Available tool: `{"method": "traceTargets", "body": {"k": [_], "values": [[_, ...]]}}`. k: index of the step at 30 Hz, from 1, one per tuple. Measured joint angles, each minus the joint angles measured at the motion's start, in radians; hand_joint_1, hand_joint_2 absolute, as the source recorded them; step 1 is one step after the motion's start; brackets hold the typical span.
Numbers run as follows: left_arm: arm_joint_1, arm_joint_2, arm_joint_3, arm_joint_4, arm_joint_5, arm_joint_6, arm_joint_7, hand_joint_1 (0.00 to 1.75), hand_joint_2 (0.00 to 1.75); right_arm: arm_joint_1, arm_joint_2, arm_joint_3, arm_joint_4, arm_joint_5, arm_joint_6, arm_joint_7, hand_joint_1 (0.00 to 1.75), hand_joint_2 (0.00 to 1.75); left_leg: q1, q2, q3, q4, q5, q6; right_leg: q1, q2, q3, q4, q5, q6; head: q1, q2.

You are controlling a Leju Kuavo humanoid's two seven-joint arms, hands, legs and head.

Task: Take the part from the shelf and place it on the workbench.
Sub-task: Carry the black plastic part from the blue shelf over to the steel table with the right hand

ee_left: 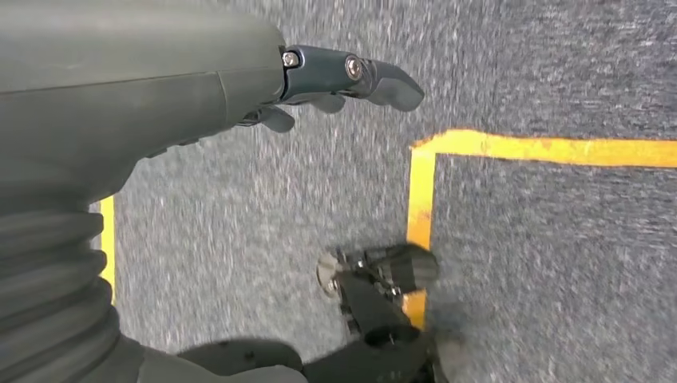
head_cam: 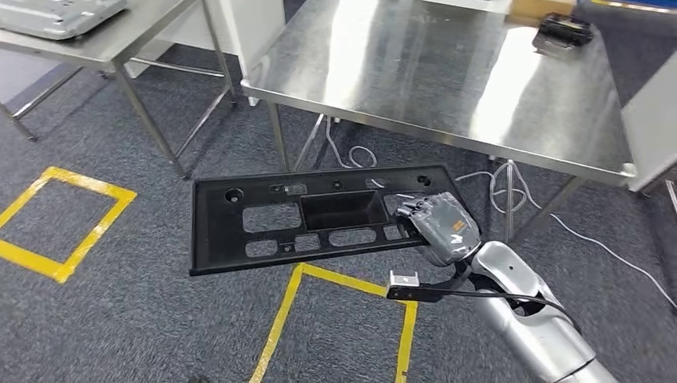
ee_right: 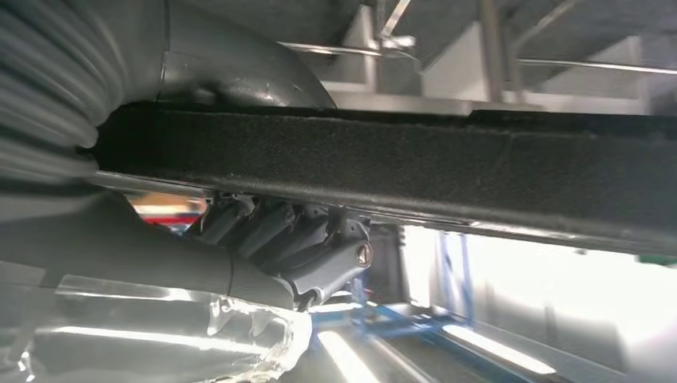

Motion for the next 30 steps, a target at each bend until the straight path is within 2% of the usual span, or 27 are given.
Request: {"method": "traceTargets", "body": {"k": [1, 2, 3, 4, 5, 6, 7, 8, 9, 10, 11, 12, 14, 15, 16, 17, 18, 19, 21, 22, 23, 26, 30], "values": [[0.001, 0.000, 0.000, 0.000, 0.000, 0.000, 0.000, 0.00, 1.75, 0.002, 0.000, 0.000, 0.000, 0.000, 0.000, 0.000, 1.66, 1.75, -0.001, 0.014, -0.003, 0.000, 0.001, -0.001, -0.003, -0.004, -0.024, 0.055, -0.019, 0.004, 0.000, 0.000], [0.001, -0.001, 0.000, 0.000, 0.000, 0.000, 0.000, 0.00, 1.75, 0.005, 0.000, 0.000, 0.000, 0.000, 0.000, 0.000, 1.66, 1.75, -0.001, 0.028, -0.005, 0.001, 0.002, -0.002, -0.005, -0.006, -0.029, 0.077, -0.024, 0.012, 0.000, 0.000], [0.001, -0.001, 0.000, 0.000, 0.000, 0.000, 0.000, 0.00, 1.75, 0.007, -0.001, 0.000, 0.000, 0.000, 0.000, 0.000, 1.66, 1.75, -0.001, 0.042, -0.006, 0.001, 0.002, -0.004, -0.007, -0.011, -0.010, 0.052, -0.013, 0.022, 0.000, 0.000], [0.001, -0.002, 0.000, 0.000, 0.000, -0.001, 0.000, 0.00, 1.75, 0.007, -0.001, 0.000, 0.000, 0.000, 0.000, 0.000, 1.66, 1.75, -0.001, 0.056, -0.006, 0.002, 0.002, -0.005, -0.009, -0.023, 0.032, -0.015, 0.010, 0.032, 0.000, 0.000], [0.000, -0.004, 0.000, 0.000, 0.000, -0.001, 0.000, 0.00, 1.75, 0.007, -0.001, -0.001, 0.000, 0.000, 0.000, 0.000, 1.66, 1.75, -0.002, 0.068, -0.006, 0.004, 0.001, -0.009, -0.009, -0.047, 0.080, -0.097, 0.033, 0.040, 0.000, 0.000], [0.000, -0.004, 0.000, 0.000, 0.000, -0.001, 0.000, 0.00, 1.75, 0.005, -0.001, -0.002, 0.000, 0.000, 0.000, 0.000, 1.66, 1.75, -0.005, 0.079, -0.007, 0.007, -0.001, -0.014, -0.005, -0.068, 0.122, -0.169, 0.052, 0.040, 0.000, 0.000], [-0.001, -0.005, 0.000, 0.000, 0.000, -0.001, 0.000, 0.00, 1.75, 0.004, 0.000, -0.002, 0.000, 0.000, 0.000, 0.000, 1.66, 1.75, -0.009, 0.089, -0.007, 0.010, -0.002, -0.020, -0.002, -0.082, 0.147, -0.215, 0.063, 0.035, -0.001, 0.000], [-0.001, -0.004, 0.000, 0.000, 0.000, -0.001, 0.000, 0.00, 1.75, 0.005, -0.001, -0.003, 0.000, 0.000, 0.000, 0.000, 1.66, 1.75, -0.013, 0.098, -0.008, 0.013, -0.004, -0.026, 0.001, -0.087, 0.156, -0.235, 0.067, 0.028, -0.002, 0.000], [-0.001, -0.004, 0.000, 0.000, 0.000, -0.001, 0.000, 0.00, 1.75, 0.005, -0.001, -0.004, 0.000, 0.000, 0.000, 0.000, 1.66, 1.75, -0.015, 0.108, -0.008, 0.015, -0.005, -0.030, 0.002, -0.076, 0.155, -0.237, 0.069, 0.020, -0.003, 0.000], [-0.001, -0.004, 0.000, 0.000, 0.000, -0.001, 0.000, 0.00, 1.75, 0.007, -0.002, -0.005, 0.000, 0.000, 0.000, 0.000, 1.66, 1.75, -0.013, 0.115, -0.008, 0.017, -0.007, -0.034, -0.003, -0.063, 0.152, -0.237, 0.071, 0.015, -0.005, 0.000], [-0.002, -0.004, 0.000, 0.000, 0.000, -0.001, 0.000, 0.00, 1.75, 0.008, -0.002, -0.005, -0.001, 0.000, 0.000, 0.001, 1.66, 1.75, -0.008, 0.104, -0.011, 0.026, -0.015, -0.039, -0.008, -0.051, 0.151, -0.237, 0.074, 0.010, -0.005, 0.000], [-0.001, -0.003, 0.000, 0.000, 0.000, -0.001, 0.000, 0.00, 1.75, 0.007, -0.002, -0.006, -0.001, 0.001, 0.000, 0.001, 1.66, 1.75, -0.003, 0.081, -0.021, 0.051, -0.035, -0.044, -0.012, -0.042, 0.150, -0.237, 0.077, 0.003, -0.005, 0.000], [0.000, -0.002, 0.000, 0.000, 0.000, -0.004, -0.003, 0.00, 1.75, 0.006, 0.000, -0.006, -0.002, 0.009, -0.002, 0.003, 1.66, 1.75, 0.004, 0.018, -0.067, 0.162, -0.104, -0.053, -0.015, -0.027, 0.149, -0.238, 0.081, -0.010, -0.006, 0.000], [0.001, -0.002, 0.000, 0.000, 0.000, -0.007, -0.006, 0.00, 1.75, 0.007, 0.001, -0.006, -0.003, 0.015, -0.003, 0.005, 1.66, 1.75, 0.004, 0.001, -0.100, 0.238, -0.142, -0.055, -0.013, -0.020, 0.148, -0.237, 0.082, -0.014, -0.006, 0.000], [0.002, -0.002, 0.000, 0.000, 0.000, -0.009, -0.009, 0.00, 1.75, 0.008, 0.003, -0.006, -0.003, 0.023, -0.005, 0.007, 1.66, 1.75, 0.005, -0.006, -0.129, 0.302, -0.165, -0.056, -0.012, -0.012, 0.147, -0.237, 0.082, -0.016, -0.006, 0.000], [0.002, -0.002, 0.000, 0.000, -0.001, -0.011, -0.012, 0.00, 1.75, 0.009, 0.004, -0.006, -0.003, 0.029, -0.006, 0.008, 1.66, 1.75, 0.005, -0.007, -0.144, 0.333, -0.169, -0.055, -0.011, -0.005, 0.147, -0.237, 0.083, -0.017, -0.006, 0.000], [0.002, -0.002, 0.000, 0.000, -0.001, -0.010, -0.015, 0.00, 1.75, 0.009, 0.004, -0.006, -0.003, 0.034, -0.006, 0.009, 1.66, 1.75, 0.005, -0.007, -0.140, 0.323, -0.152, -0.053, -0.011, 0.002, 0.148, -0.237, 0.083, -0.017, -0.006, 0.000], [0.002, -0.002, 0.000, 0.000, -0.001, -0.010, -0.017, 0.00, 1.75, 0.010, 0.005, -0.006, -0.003, 0.037, -0.007, 0.011, 1.66, 1.75, 0.005, -0.008, -0.115, 0.271, -0.118, -0.051, -0.011, 0.009, 0.148, -0.236, 0.084, -0.017, -0.006, 0.000], [0.001, 0.000, 0.000, 0.000, -0.003, -0.009, -0.017, 0.00, 1.75, 0.009, 0.006, -0.008, -0.004, 0.041, -0.007, 0.016, 1.66, 1.75, 0.006, -0.015, -0.045, 0.124, -0.048, -0.044, -0.007, 0.019, 0.148, -0.232, 0.084, -0.016, -0.006, 0.000], [0.001, 0.000, 0.000, 0.000, -0.004, -0.009, -0.017, 0.00, 1.75, 0.008, 0.007, -0.009, -0.004, 0.043, -0.008, 0.019, 1.66, 1.75, 0.005, -0.018, -0.022, 0.073, -0.031, -0.043, -0.004, 0.022, 0.145, -0.229, 0.084, -0.014, -0.006, 0.000], [0.000, 0.000, 0.000, 0.000, -0.005, -0.011, -0.016, 0.00, 1.75, 0.008, 0.007, -0.012, -0.005, 0.046, -0.009, 0.024, 1.66, 1.75, 0.005, -0.021, -0.011, 0.046, -0.024, -0.044, 0.002, 0.024, 0.141, -0.226, 0.083, -0.014, -0.005, 0.000], [0.000, -0.003, 0.001, 0.000, -0.008, -0.019, -0.013, 0.00, 1.75, 0.007, 0.005, -0.023, -0.005, 0.052, -0.012, 0.035, 1.66, 1.75, -0.005, -0.021, -0.018, 0.037, -0.020, -0.047, 0.011, 0.024, 0.129, -0.221, 0.086, -0.007, -0.003, 0.000], [0.000, -0.002, 0.002, 0.000, -0.009, -0.027, -0.012, 0.00, 1.75, 0.004, 0.001, -0.050, -0.005, 0.051, -0.017, 0.041, 1.66, 1.75, -0.020, -0.025, -0.027, 0.038, -0.013, -0.032, 0.004, 0.020, 0.121, -0.225, 0.093, 0.005, -0.003, 0.000]]}}
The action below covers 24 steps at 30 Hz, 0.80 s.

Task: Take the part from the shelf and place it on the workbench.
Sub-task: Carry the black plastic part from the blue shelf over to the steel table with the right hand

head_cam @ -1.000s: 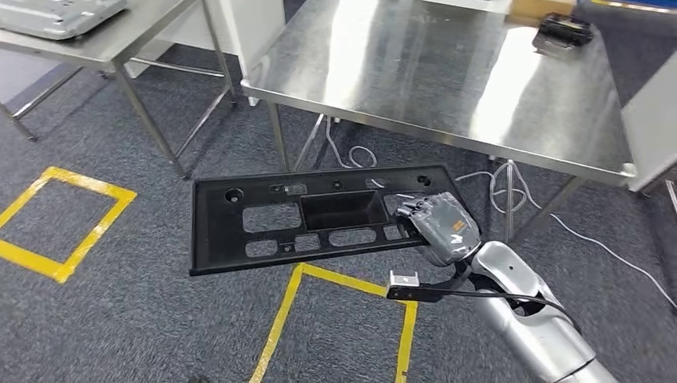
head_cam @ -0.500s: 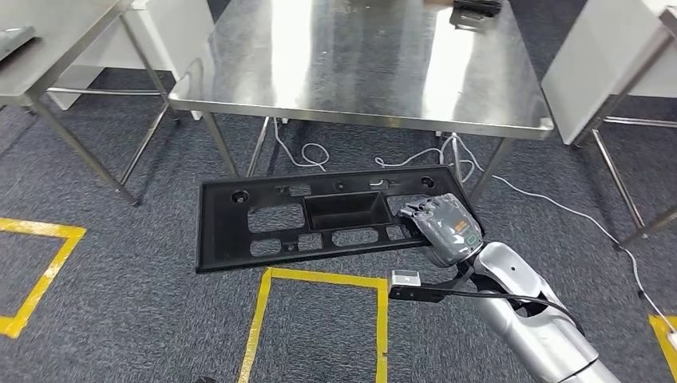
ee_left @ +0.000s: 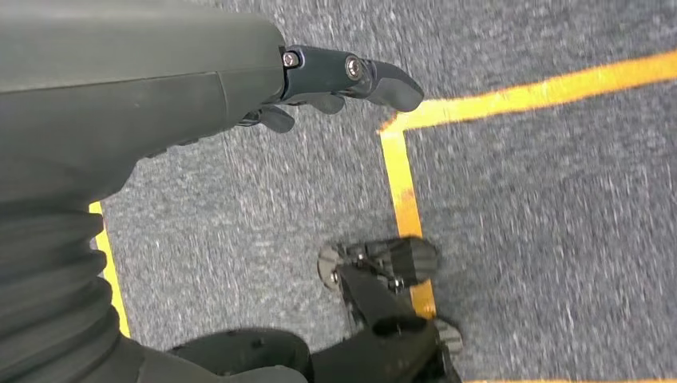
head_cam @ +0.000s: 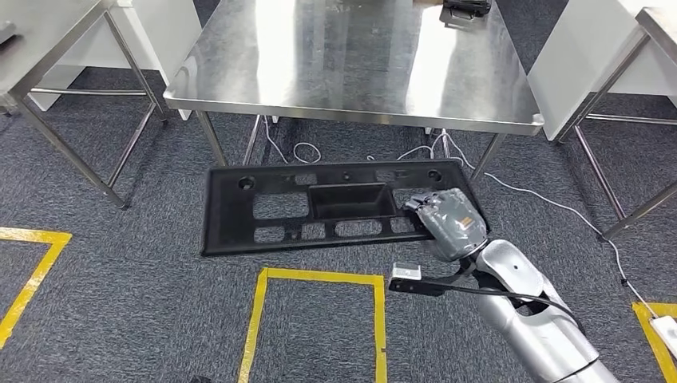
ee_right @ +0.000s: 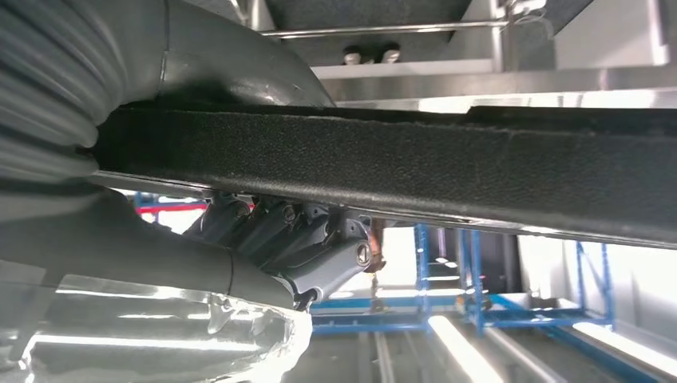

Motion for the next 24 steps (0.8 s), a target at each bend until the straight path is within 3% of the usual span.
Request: {"method": "traceTargets", "body": {"k": [6, 11, 15, 17, 19, 21, 22, 24], "values": [[0.000, 0.000, 0.006, 0.000, 0.000, -0.012, 0.000, 0.00, 1.75, -0.005, -0.002, -0.025, 0.005, -0.003, 0.000, 0.000, 1.66, 1.75, -0.006, 0.000, -0.008, 0.000, 0.007, 0.012, -0.006, 0.000, -0.006, -0.005, 0.009, 0.013, 0.000, 0.000], [0.000, 0.000, 0.013, 0.000, 0.000, -0.013, 0.000, 0.00, 1.75, -0.006, -0.002, -0.032, 0.009, -0.003, 0.000, -0.002, 1.66, 1.75, -0.007, 0.000, -0.010, 0.000, 0.010, 0.015, -0.008, 0.000, -0.007, -0.005, 0.012, 0.017, 0.000, 0.000], [-0.002, 0.001, 0.017, 0.000, 0.000, -0.004, -0.001, 0.00, 1.75, -0.010, -0.001, -0.034, 0.013, -0.002, 0.000, -0.008, 1.66, 1.75, -0.004, 0.004, -0.010, -0.002, 0.013, 0.034, -0.022, -0.002, -0.009, -0.011, 0.018, 0.031, -0.001, 0.000], [-0.002, 0.001, 0.019, 0.000, 0.000, -0.002, -0.002, 0.00, 1.75, -0.015, -0.001, -0.035, 0.015, -0.002, 0.000, -0.010, 1.66, 1.75, 0.006, 0.009, -0.003, -0.017, 0.022, 0.042, -0.015, -0.013, -0.037, 0.041, -0.011, 0.023, 0.001, 0.000], [-0.002, 0.000, 0.021, 0.000, 0.000, -0.002, -0.003, 0.00, 1.75, -0.017, -0.001, -0.034, 0.019, -0.002, 0.000, -0.011, 1.66, 1.75, 0.009, 0.014, -0.003, -0.021, 0.025, 0.046, -0.016, -0.023, -0.103, 0.175, -0.072, 0.012, 0.002, 0.000], [-0.002, 0.000, 0.023, 0.000, 0.000, -0.002, -0.003, 0.00, 1.75, -0.014, -0.001, -0.034, 0.024, -0.002, 0.000, -0.012, 1.66, 1.75, 0.010, 0.017, -0.006, -0.020, 0.025, 0.044, -0.019, -0.025, -0.158, 0.293, -0.114, 0.015, 0.002, 0.000], [-0.002, 0.000, 0.023, 0.000, 0.000, -0.002, -0.003, 0.00, 1.75, -0.013, -0.001, -0.033, 0.027, -0.002, 0.000, -0.012, 1.66, 1.75, 0.011, 0.019, -0.006, -0.020, 0.025, 0.041, -0.021, -0.026, -0.158, 0.300, -0.113, 0.022, 0.002, 0.000], [-0.002, 0.000, 0.023, 0.000, 0.000, -0.003, -0.003, 0.00, 1.75, -0.013, -0.001, -0.034, 0.030, -0.002, 0.000, -0.012, 1.66, 1.75, 0.017, 0.019, -0.006, -0.016, 0.021, 0.028, -0.029, -0.034, -0.090, 0.186, -0.074, 0.043, 0.002, 0.000]]}}
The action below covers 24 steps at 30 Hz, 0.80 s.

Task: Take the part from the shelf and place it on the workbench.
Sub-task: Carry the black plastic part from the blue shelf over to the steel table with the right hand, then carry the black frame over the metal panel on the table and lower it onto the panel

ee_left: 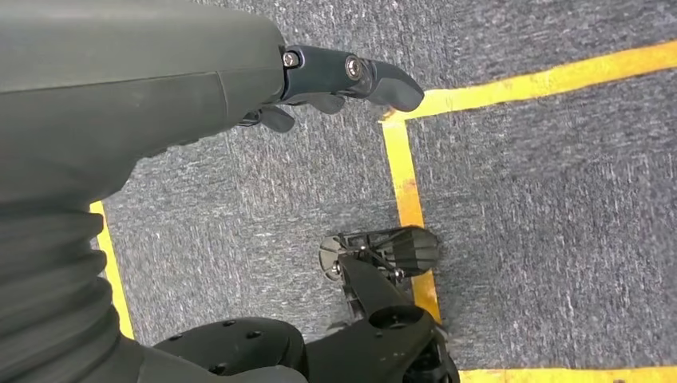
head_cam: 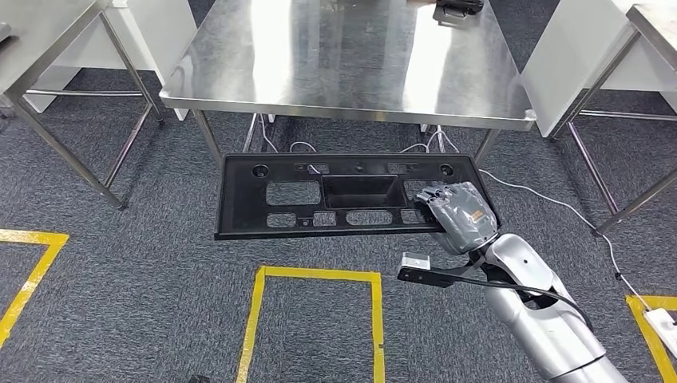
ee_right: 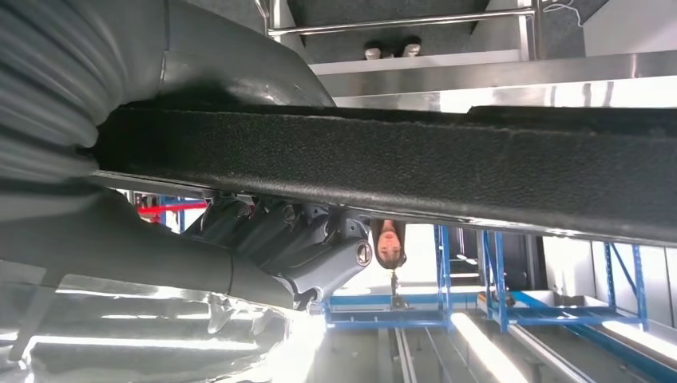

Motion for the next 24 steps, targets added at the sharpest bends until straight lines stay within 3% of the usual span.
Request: {"method": "traceTargets", "body": {"k": [1, 3, 5, 8, 9, 11, 12, 13, 14, 16, 17, 19, 22, 24], "values": [[0.000, 0.001, 0.000, 0.000, 0.000, -0.001, 0.000, 0.00, 1.75, -0.001, 0.000, 0.000, 0.001, 0.000, 0.000, 0.000, 1.66, 1.75, 0.000, 0.000, 0.000, 0.004, -0.004, -0.010, -0.002, -0.008, 0.043, -0.074, 0.020, 0.008, 0.001, 0.000], [0.000, 0.003, 0.000, -0.001, -0.001, -0.001, -0.001, 0.00, 1.75, 0.000, 0.001, 0.000, 0.003, 0.000, 0.000, -0.001, 1.66, 1.75, -0.002, 0.001, -0.001, 0.013, -0.014, -0.029, 0.000, -0.015, 0.095, -0.160, 0.038, 0.001, 0.000, 0.000], [0.000, 0.004, 0.000, -0.002, -0.002, -0.001, -0.001, 0.00, 1.75, 0.003, 0.001, 0.000, 0.005, -0.001, 0.000, -0.002, 1.66, 1.75, -0.001, 0.004, 0.000, 0.015, -0.019, -0.040, 0.004, -0.008, 0.101, -0.167, 0.036, -0.022, -0.002, 0.000], [0.000, 0.005, 0.000, -0.002, -0.002, -0.001, -0.002, 0.00, 1.75, 0.005, 0.000, 0.000, 0.006, -0.002, 0.000, -0.005, 1.66, 1.75, 0.010, 0.007, -0.015, 0.059, -0.047, -0.051, 0.003, 0.000, 0.114, -0.169, 0.033, -0.045, -0.004, 0.000], [0.000, 0.005, 0.000, -0.002, -0.003, -0.001, -0.002, 0.00, 1.75, 0.005, 0.000, 0.000, 0.006, -0.002, 0.000, -0.005, 1.66, 1.75, 0.011, 0.006, -0.040, 0.111, -0.071, -0.054, 0.005, 0.002, 0.120, -0.172, 0.031, -0.050, -0.004, 0.000], [0.000, 0.004, 0.000, -0.002, -0.003, -0.001, -0.002, 0.00, 1.75, 0.006, 0.000, 0.001, 0.006, -0.002, 0.000, -0.006, 1.66, 1.75, 0.011, 0.005, -0.120, 0.253, -0.124, -0.056, 0.011, 0.006, 0.130, -0.176, 0.025, -0.061, -0.005, 0.000], [0.000, 0.005, 0.000, -0.002, -0.003, -0.001, -0.002, 0.00, 1.75, 0.006, 0.000, 0.001, 0.006, -0.003, 0.000, -0.006, 1.66, 1.75, 0.011, 0.005, -0.155, 0.306, -0.134, -0.055, 0.015, 0.009, 0.134, -0.176, 0.021, -0.067, -0.005, 0.000], [0.000, 0.005, 0.000, -0.002, -0.003, -0.001, -0.002, 0.00, 1.75, 0.007, 0.001, 0.002, 0.006, -0.003, 0.000, -0.006, 1.66, 1.75, 0.011, 0.004, -0.175, 0.322, -0.123, -0.052, 0.018, 0.013, 0.140, -0.176, 0.016, -0.071, -0.005, 0.000], [0.001, 0.005, 0.000, -0.002, -0.003, -0.001, -0.001, 0.00, 1.75, 0.008, 0.001, 0.002, 0.006, -0.003, 0.000, -0.006, 1.66, 1.75, 0.010, 0.004, -0.172, 0.296, -0.092, -0.047, 0.020, 0.016, 0.148, -0.176, 0.010, -0.074, -0.005, 0.000], [0.001, 0.005, 0.001, -0.002, -0.002, -0.001, -0.001, 0.00, 1.75, 0.009, 0.002, 0.003, 0.007, -0.003, 0.000, -0.007, 1.66, 1.75, 0.008, 0.002, -0.119, 0.157, -0.005, -0.035, 0.023, 0.021, 0.168, -0.177, -0.005, -0.072, -0.004, 0.000], [0.001, 0.006, 0.001, -0.002, -0.001, -0.001, -0.001, 0.00, 1.75, 0.007, 0.003, 0.003, 0.007, -0.003, 0.000, -0.008, 1.66, 1.75, 0.005, 0.000, -0.090, 0.093, 0.022, -0.031, 0.027, 0.023, 0.175, -0.177, -0.013, -0.068, -0.004, 0.000], [0.000, 0.006, 0.002, -0.002, 0.001, -0.001, -0.002, 0.00, 1.75, 0.003, 0.003, 0.002, 0.008, -0.003, -0.001, -0.009, 1.66, 1.75, -0.002, -0.004, -0.062, 0.035, 0.031, -0.025, 0.034, 0.026, 0.183, -0.178, -0.022, -0.056, -0.003, 0.000], [0.001, 0.005, 0.002, -0.002, 0.004, -0.001, -0.003, 0.00, 1.75, -0.001, 0.002, 0.002, 0.010, -0.002, -0.001, -0.010, 1.66, 1.75, -0.006, -0.005, -0.048, 0.023, 0.021, -0.007, 0.036, 0.023, 0.183, -0.162, -0.025, -0.036, -0.002, 0.000], [0.001, 0.005, 0.002, -0.002, 0.006, -0.001, -0.004, 0.00, 1.75, -0.007, 0.002, 0.002, 0.012, -0.002, -0.001, -0.011, 1.66, 1.75, -0.005, -0.008, -0.036, 0.020, 0.017, 0.004, 0.035, 0.015, 0.140, -0.090, -0.044, -0.034, -0.001, 0.000]]}}
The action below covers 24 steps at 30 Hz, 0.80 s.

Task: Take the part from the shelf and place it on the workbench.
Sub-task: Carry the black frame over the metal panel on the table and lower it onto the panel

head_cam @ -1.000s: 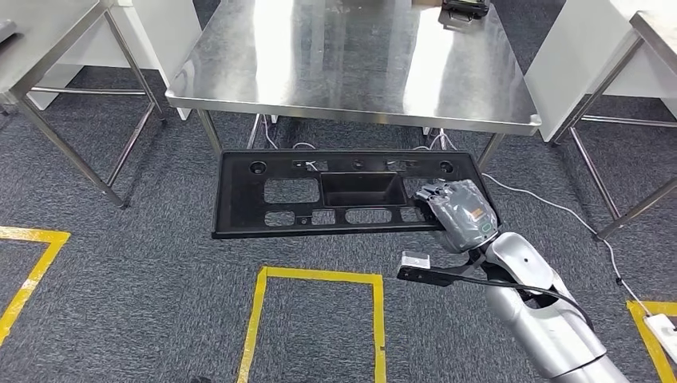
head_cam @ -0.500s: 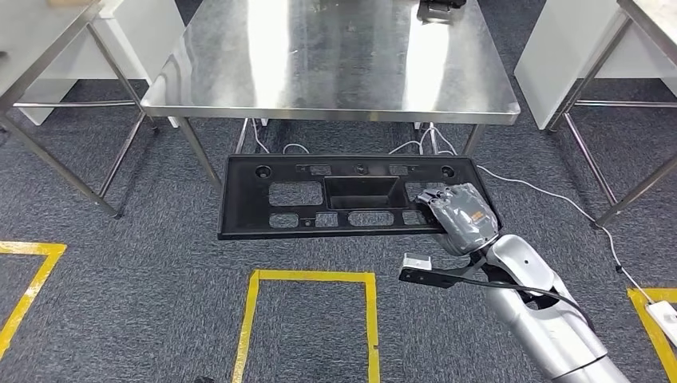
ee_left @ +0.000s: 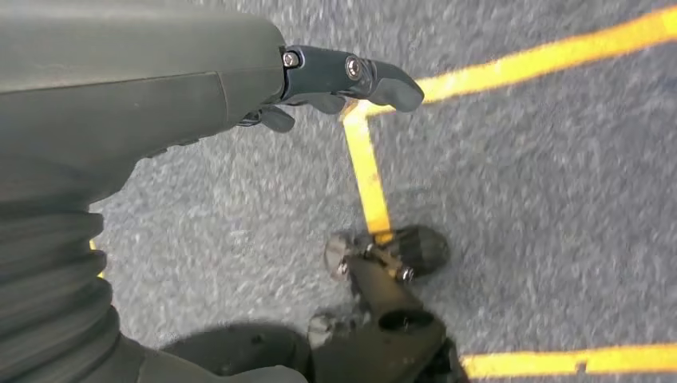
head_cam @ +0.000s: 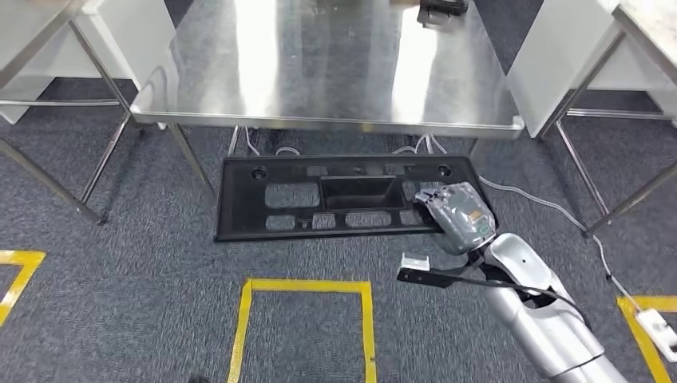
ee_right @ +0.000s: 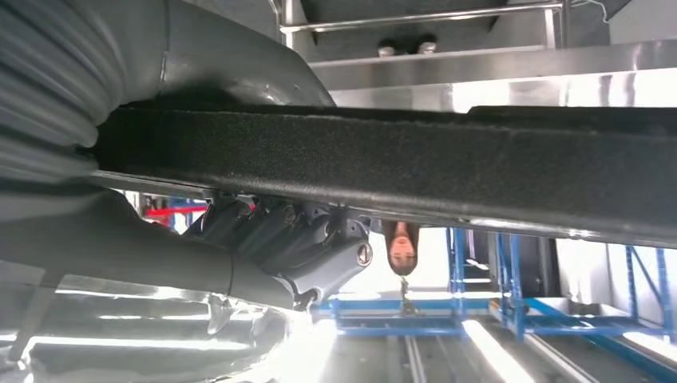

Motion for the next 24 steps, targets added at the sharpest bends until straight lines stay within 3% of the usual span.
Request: {"method": "traceTargets", "body": {"k": [3, 4, 5, 7, 8, 9, 11, 13, 15, 16, 18, 19, 20, 21, 22, 24], "values": [[0.002, 0.000, 0.003, 0.000, 0.001, 0.001, -0.003, 0.00, 1.75, -0.011, 0.000, 0.001, 0.014, -0.003, 0.001, 0.001, 1.66, 1.75, -0.003, -0.004, 0.010, 0.000, -0.015, 0.008, -0.004, -0.006, -0.131, 0.182, -0.052, 0.002, 0.001, 0.000], [0.003, 0.000, 0.004, 0.000, 0.001, 0.001, -0.004, 0.00, 1.75, -0.016, -0.001, 0.002, 0.024, -0.005, 0.003, 0.001, 1.66, 1.75, -0.004, -0.005, 0.017, 0.000, -0.022, 0.008, -0.004, -0.006, -0.157, 0.199, -0.056, 0.007, 0.001, 0.000], [0.005, 0.000, 0.005, 0.000, -0.001, 0.001, -0.005, 0.00, 1.75, -0.024, -0.001, 0.002, 0.036, -0.008, 0.005, 0.002, 1.66, 1.75, -0.005, -0.005, 0.027, 0.000, -0.030, 0.007, -0.004, -0.006, -0.164, 0.180, -0.043, 0.013, 0.001, 0.000], [0.006, -0.001, 0.006, 0.000, -0.005, 0.001, -0.006, 0.00, 1.75, -0.046, -0.002, 0.003, 0.061, -0.015, 0.008, 0.001, 1.66, 1.75, -0.005, -0.006, 0.050, 0.000, -0.047, 0.002, -0.004, -0.011, -0.129, 0.048, 0.038, 0.030, 0.001, 0.000], [0.006, -0.002, 0.008, 0.000, -0.006, 0.001, -0.006, 0.00, 1.75, -0.059, -0.002, 0.003, 0.074, -0.017, 0.011, 0.001, 1.66, 1.75, -0.006, -0.006, 0.061, 0.000, -0.055, -0.003, -0.002, -0.016, -0.109, -0.017, 0.077, 0.029, 0.001, 0.000], [0.005, -0.002, 0.009, 0.000, -0.007, 0.001, -0.006, 0.00, 1.75, -0.073, -0.001, 0.003, 0.086, -0.018, 0.013, 0.000, 1.66, 1.75, -0.008, -0.005, 0.068, 0.000, -0.063, -0.008, 0.001, -0.020, -0.092, -0.064, 0.104, 0.021, 0.002, 0.000], [0.004, -0.002, 0.012, 0.000, -0.007, 0.001, -0.006, 0.00, 1.75, -0.091, -0.001, 0.005, 0.102, -0.018, 0.018, 0.000, 1.66, 1.75, -0.010, -0.004, 0.073, 0.000, -0.072, -0.015, 0.008, -0.024, -0.084, -0.088, 0.111, -0.002, 0.002, 0.000], [0.003, -0.002, 0.013, 0.000, -0.007, 0.001, -0.006, 0.00, 1.75, -0.095, -0.001, 0.006, 0.104, -0.017, 0.020, -0.001, 1.66, 1.75, -0.010, -0.004, 0.072, -0.001, -0.073, -0.017, 0.009, -0.024, -0.081, -0.088, 0.108, -0.008, 0.003, 0.000], [0.003, -0.002, 0.014, 0.000, -0.008, 0.000, -0.006, 0.00, 1.75, -0.112, 0.000, 0.009, 0.121, -0.014, 0.020, -0.004, 1.66, 1.75, -0.009, -0.001, 0.071, 0.010, -0.075, -0.023, 0.005, -0.020, -0.071, -0.091, 0.113, -0.023, 0.002, 0.000], [0.002, -0.001, 0.015, 0.000, -0.009, 0.000, -0.006, 0.00, 1.75, -0.132, 0.003, 0.012, 0.138, -0.012, 0.021, -0.006, 1.66, 1.75, -0.006, 0.000, 0.050, 0.055, -0.083, -0.031, 0.002, -0.017, -0.058, -0.093, 0.111, -0.037, 0.001, 0.000], [0.001, 0.000, 0.016, -0.001, -0.010, -0.001, -0.007, 0.00, 1.75, -0.174, 0.011, 0.020, 0.180, -0.012, 0.023, -0.011, 1.66, 1.75, 0.001, 0.001, -0.046, 0.209, -0.138, -0.051, -0.002, -0.011, -0.025, -0.095, 0.093, -0.060, 0.000, 0.000], [0.002, 0.000, 0.017, 0.000, -0.010, -0.001, -0.007, 0.00, 1.75, -0.188, 0.016, 0.023, 0.196, -0.013, 0.025, -0.014, 1.66, 1.75, 0.003, 0.001, -0.097, 0.275, -0.162, -0.057, 0.000, -0.009, -0.010, -0.095, 0.080, -0.065, -0.001, 0.000], [0.003, 0.000, 0.017, 0.000, -0.010, -0.002, -0.007, 0.00, 1.75, -0.198, 0.019, 0.027, 0.210, -0.014, 0.027, -0.017, 1.66, 1.75, 0.004, 0.001, -0.125, 0.290, -0.171, -0.057, 0.002, -0.006, 0.004, -0.095, 0.069, -0.065, -0.002, 0.000], [0.003, 0.000, 0.018, 0.000, -0.010, -0.002, -0.007, 0.00, 1.75, -0.208, 0.022, 0.030, 0.221, -0.016, 0.030, -0.021, 1.66, 1.75, 0.003, 0.001, -0.126, 0.256, -0.151, -0.053, 0.004, -0.005, 0.018, -0.095, 0.059, -0.064, -0.001, 0.000], [0.003, 0.000, 0.019, 0.000, -0.011, -0.001, -0.006, 0.00, 1.75, -0.223, 0.025, 0.035, 0.235, -0.019, 0.033, -0.026, 1.66, 1.75, 0.000, 0.001, -0.113, 0.193, -0.106, -0.044, 0.007, -0.004, 0.033, -0.096, 0.048, -0.063, -0.002, 0.000], [0.004, 0.005, 0.023, 0.000, -0.013, -0.001, -0.006, 0.00, 1.75, -0.263, 0.035, 0.045, 0.274, -0.029, 0.043, -0.037, 1.66, 1.75, -0.013, -0.004, -0.081, 0.063, 0.005, -0.013, 0.011, 0.000, 0.056, -0.099, 0.028, -0.060, 0.001, 0.000]]}}
